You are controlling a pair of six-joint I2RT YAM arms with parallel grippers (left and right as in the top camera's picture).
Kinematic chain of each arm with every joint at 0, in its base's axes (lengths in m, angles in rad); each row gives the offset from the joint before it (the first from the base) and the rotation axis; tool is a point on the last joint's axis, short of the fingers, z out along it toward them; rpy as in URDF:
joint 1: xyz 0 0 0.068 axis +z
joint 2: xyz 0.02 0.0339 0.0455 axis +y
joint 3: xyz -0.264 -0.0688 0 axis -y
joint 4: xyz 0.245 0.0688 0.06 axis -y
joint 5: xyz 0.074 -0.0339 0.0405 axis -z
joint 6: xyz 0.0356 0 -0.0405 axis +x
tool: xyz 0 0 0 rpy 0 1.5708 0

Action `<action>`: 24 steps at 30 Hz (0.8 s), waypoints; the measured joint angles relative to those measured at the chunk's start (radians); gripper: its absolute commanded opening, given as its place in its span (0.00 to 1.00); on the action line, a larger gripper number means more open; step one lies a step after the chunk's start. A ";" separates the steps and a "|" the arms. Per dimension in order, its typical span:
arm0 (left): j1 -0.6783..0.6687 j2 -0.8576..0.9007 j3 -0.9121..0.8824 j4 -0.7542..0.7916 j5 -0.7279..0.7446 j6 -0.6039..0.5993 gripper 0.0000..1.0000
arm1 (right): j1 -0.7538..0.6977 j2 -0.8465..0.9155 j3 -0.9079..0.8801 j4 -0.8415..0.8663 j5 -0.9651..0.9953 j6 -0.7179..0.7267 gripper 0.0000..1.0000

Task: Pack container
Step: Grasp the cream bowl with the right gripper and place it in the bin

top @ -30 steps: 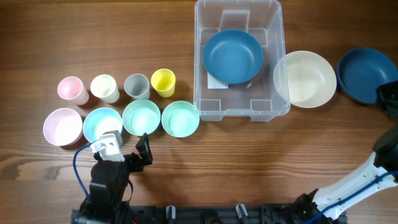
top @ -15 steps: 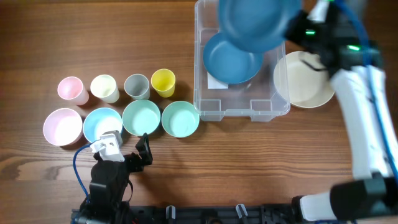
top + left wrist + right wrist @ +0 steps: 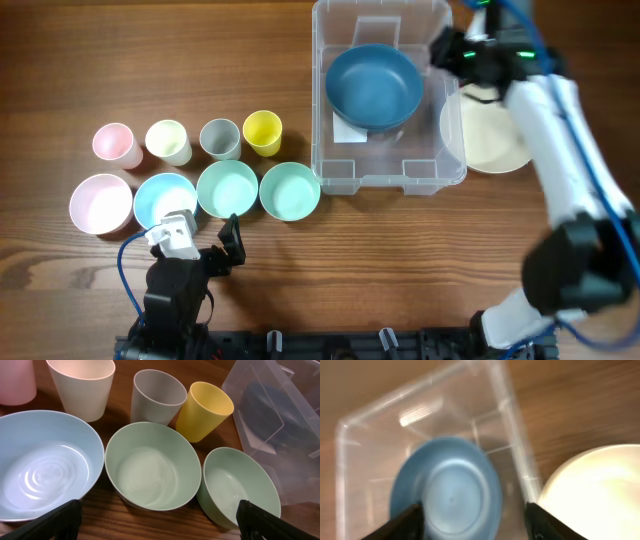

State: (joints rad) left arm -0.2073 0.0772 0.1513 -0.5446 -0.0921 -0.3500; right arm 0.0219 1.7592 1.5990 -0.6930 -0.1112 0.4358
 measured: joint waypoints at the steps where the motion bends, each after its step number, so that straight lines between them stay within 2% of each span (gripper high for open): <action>1: 0.000 0.000 0.000 0.000 0.000 0.000 1.00 | -0.053 -0.047 0.008 -0.038 0.001 -0.004 0.79; 2: 0.000 0.000 0.000 0.000 0.000 0.000 1.00 | -0.116 -0.085 0.018 -0.094 0.008 -0.008 0.83; 4: 0.000 0.000 0.000 0.000 0.000 0.000 1.00 | -0.272 -0.114 0.025 -0.190 0.042 -0.014 0.85; 7: 0.000 0.000 0.000 0.000 0.000 0.000 1.00 | -0.449 -0.027 0.026 -0.254 0.064 -0.065 0.89; 10: 0.000 0.000 0.000 0.000 0.000 0.000 1.00 | -0.515 0.121 0.025 -0.347 0.025 -0.144 0.82; 13: 0.000 0.000 0.000 0.000 0.000 0.000 0.99 | -0.510 0.244 0.022 -0.393 -0.037 -0.178 0.81; 15: 0.000 0.000 0.000 0.000 0.000 0.000 1.00 | -0.498 0.276 -0.014 -0.363 -0.057 -0.190 0.72; 17: 0.000 0.000 0.000 0.000 0.000 0.000 1.00 | -0.489 0.277 -0.085 -0.281 -0.072 -0.201 0.43; 19: 0.000 0.000 0.000 0.000 0.000 0.000 1.00 | -0.488 0.279 -0.152 -0.229 -0.077 -0.187 0.34; 21: 0.000 0.000 0.000 0.000 0.000 0.000 1.00 | -0.490 0.279 -0.180 -0.202 -0.077 -0.169 0.11; 22: 0.000 0.000 0.000 0.000 0.000 0.000 1.00 | -0.490 0.279 -0.183 -0.199 -0.077 -0.162 0.06; 24: 0.000 0.000 0.000 0.000 0.000 0.000 1.00 | -0.490 0.279 -0.184 -0.195 -0.083 -0.143 0.04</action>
State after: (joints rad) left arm -0.2073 0.0772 0.1513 -0.5449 -0.0921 -0.3500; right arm -0.4683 2.0384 1.4151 -0.8875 -0.1940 0.2928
